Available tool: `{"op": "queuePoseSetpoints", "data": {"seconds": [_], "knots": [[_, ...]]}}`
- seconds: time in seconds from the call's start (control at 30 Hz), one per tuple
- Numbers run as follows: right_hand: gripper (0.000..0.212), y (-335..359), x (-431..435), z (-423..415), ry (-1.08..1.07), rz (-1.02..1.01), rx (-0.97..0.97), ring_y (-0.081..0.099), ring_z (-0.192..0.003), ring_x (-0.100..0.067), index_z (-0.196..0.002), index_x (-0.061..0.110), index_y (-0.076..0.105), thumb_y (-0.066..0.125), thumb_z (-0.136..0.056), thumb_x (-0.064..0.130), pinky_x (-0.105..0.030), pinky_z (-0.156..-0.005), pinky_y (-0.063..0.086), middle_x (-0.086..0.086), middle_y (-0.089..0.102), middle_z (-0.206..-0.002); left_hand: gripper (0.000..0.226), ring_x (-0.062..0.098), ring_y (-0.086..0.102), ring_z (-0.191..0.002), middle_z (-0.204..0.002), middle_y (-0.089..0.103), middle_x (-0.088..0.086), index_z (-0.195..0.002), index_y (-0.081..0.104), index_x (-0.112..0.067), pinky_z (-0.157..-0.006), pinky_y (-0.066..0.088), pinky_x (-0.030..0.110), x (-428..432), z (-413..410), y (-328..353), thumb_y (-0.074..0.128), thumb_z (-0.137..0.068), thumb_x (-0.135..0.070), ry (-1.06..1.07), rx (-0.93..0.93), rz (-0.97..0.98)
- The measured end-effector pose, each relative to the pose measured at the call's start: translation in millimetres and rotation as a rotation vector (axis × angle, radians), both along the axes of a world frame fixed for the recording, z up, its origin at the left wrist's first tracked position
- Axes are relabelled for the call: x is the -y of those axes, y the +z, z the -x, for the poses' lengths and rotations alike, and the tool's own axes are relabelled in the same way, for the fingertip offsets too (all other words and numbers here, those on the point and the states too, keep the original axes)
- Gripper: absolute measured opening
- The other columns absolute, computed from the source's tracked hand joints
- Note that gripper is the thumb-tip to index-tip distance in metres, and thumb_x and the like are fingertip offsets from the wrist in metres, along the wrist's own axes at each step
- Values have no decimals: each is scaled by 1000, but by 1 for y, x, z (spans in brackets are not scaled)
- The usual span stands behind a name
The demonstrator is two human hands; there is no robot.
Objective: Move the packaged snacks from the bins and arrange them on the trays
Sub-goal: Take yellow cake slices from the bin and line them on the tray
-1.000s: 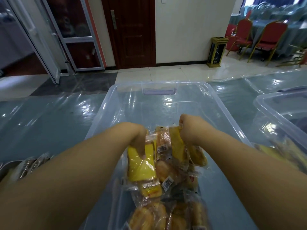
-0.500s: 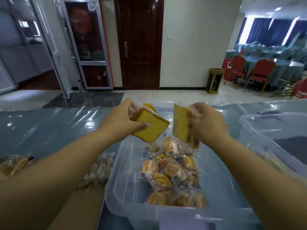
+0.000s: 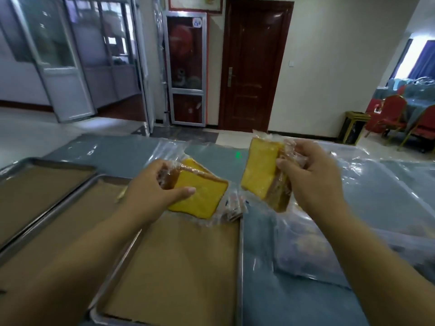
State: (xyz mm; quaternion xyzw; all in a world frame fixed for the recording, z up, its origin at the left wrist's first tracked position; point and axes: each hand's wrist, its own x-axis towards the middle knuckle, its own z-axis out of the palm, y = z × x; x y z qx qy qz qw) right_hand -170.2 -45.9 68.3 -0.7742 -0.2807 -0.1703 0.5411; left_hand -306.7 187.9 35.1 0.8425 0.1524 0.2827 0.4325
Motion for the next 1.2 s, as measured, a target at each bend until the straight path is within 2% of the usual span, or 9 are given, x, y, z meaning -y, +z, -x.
{"op": "queuePoseSetpoints", "data": {"seconds": [0.1, 0.2, 0.37, 0.63, 0.73, 0.87, 0.97, 1.03, 1.2], "knots": [[27, -25, -41, 39, 87, 32, -82, 53, -77, 19, -91, 45, 55, 66, -82, 21, -3, -56, 40, 29, 60, -77, 42, 8, 60, -80, -89, 62, -10, -90, 55, -31, -63, 48, 24, -35, 51, -28, 83, -59, -38, 47, -58, 64], [28, -52, -79, 66, 158, 86, -179, 57, -72, 14, -83, 45, 57, 68, -80, 18, -9, -56, 40, 27, 63, -72, 49, 2, 61, -82, -92, 62, -13, -98, 55, -33, -60, 46, 13, -61, 89, -53, 84, -59, -33, 68, -104, 154], [29, -95, -133, 87, 237, 188, -268, 56, -83, 7, -104, 35, 62, 68, -81, 18, -14, -63, 39, 24, 61, -87, 41, 0, 61, -76, -86, 64, -11, -91, 57, -32, -55, 44, 12, -106, 126, -90, 85, -61, -29, 135, -205, 202], [32, -137, -218, 69, 273, 239, -393, 58, -85, 8, -85, 47, 59, 68, -82, 17, -16, -62, 42, 24, 64, -88, 34, 12, 61, -78, -85, 65, 2, -93, 63, -14, -60, 48, 15, -187, 124, -119, 82, -66, -8, 61, -293, 221], [35, -141, -250, 54, 258, 232, -415, 55, -85, 11, -83, 50, 57, 69, -82, 17, -14, -62, 41, 27, 62, -89, 31, -1, 54, -65, -77, 61, 3, -87, 63, -8, -56, 42, 11, -221, 110, -123, 82, -63, -4, 43, -325, 151], [35, -139, -290, 41, 259, 245, -421, 51, -79, 18, -86, 51, 52, 71, -81, 22, -7, -52, 38, 31, 55, -87, 33, -1, 56, -64, -76, 63, 3, -82, 65, -20, -57, 44, 13, -262, 93, -127, 85, -60, -6, 35, -336, 147], [36, -135, -319, 37, 304, 270, -387, 49, -86, 24, -96, 46, 51, 72, -80, 21, -8, -61, 38, 32, 54, -90, 35, 9, 60, -71, -81, 65, 3, -82, 65, -25, -64, 49, 25, -290, 79, -130, 86, -59, -10, 12, -350, 171], [39, -133, -341, 36, 339, 306, -382, 49, -88, 23, -104, 45, 50, 72, -80, 23, -10, -65, 40, 31, 54, -94, 37, 8, 63, -75, -83, 67, -2, -82, 66, -28, -65, 51, 23, -306, 69, -131, 88, -57, -12, -33, -349, 203], [41, -140, -396, 37, 376, 400, -453, 57, -95, -2, -110, 45, 47, 70, -82, 26, -27, -80, 51, 14, 59, -107, 42, 8, 65, -84, -90, 69, -9, -87, 67, -36, -74, 57, 31, -352, 44, -136, 89, -54, -22, -204, -385, 233]]}}
